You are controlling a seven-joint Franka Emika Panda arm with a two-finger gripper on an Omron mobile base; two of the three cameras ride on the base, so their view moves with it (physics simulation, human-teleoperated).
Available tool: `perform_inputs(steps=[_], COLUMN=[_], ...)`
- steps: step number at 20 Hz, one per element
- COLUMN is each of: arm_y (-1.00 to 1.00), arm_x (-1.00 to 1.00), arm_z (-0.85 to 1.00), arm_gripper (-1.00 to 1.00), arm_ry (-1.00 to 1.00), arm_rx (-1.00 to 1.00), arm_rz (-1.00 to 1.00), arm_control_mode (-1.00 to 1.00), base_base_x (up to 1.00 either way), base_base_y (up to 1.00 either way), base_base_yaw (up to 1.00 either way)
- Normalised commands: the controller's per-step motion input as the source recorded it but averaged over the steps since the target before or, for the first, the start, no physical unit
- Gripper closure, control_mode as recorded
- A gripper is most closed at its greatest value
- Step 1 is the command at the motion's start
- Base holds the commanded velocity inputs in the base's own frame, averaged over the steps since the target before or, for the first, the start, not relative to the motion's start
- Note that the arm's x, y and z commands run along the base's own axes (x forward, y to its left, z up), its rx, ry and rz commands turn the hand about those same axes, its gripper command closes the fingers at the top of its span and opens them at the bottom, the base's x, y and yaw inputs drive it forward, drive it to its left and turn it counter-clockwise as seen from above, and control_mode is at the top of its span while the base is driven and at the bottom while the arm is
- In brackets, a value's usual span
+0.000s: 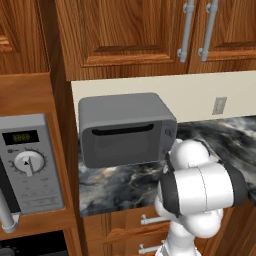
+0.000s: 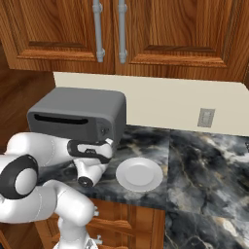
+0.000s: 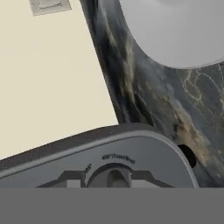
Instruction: Pull the toaster oven rack outwards. Pick up the baguette from the plate and place it on the toaster oven rack. Close the toaster oven door fully and set the temperature to the lowest setting.
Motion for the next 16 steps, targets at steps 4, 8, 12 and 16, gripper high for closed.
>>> perform_inputs(steps=[4, 8, 12, 16], arm_y=[-0.09, -0.14, -0.04, 0.00], arm_x=[0.11, 0.05, 0.01, 0.09], arm_z=[0.00, -0.04, -0.11, -0.19], arm_gripper=[1.00, 1.00, 1.00, 1.00], arm_ry=[0.00, -0.02, -0.01, 0.00], arm_rx=[-0.22, -0.26, -0.26, -0.25], arm_rz=[0.22, 0.24, 0.28, 0.30], arm_control_mode=[-1.00, -1.00, -1.00, -1.00], base_base_x=[0.00, 0.00, 0.00, 0.00], base_base_y=[0.00, 0.00, 0.00, 0.00], base_base_yaw=[0.00, 0.00, 0.00, 0.00])
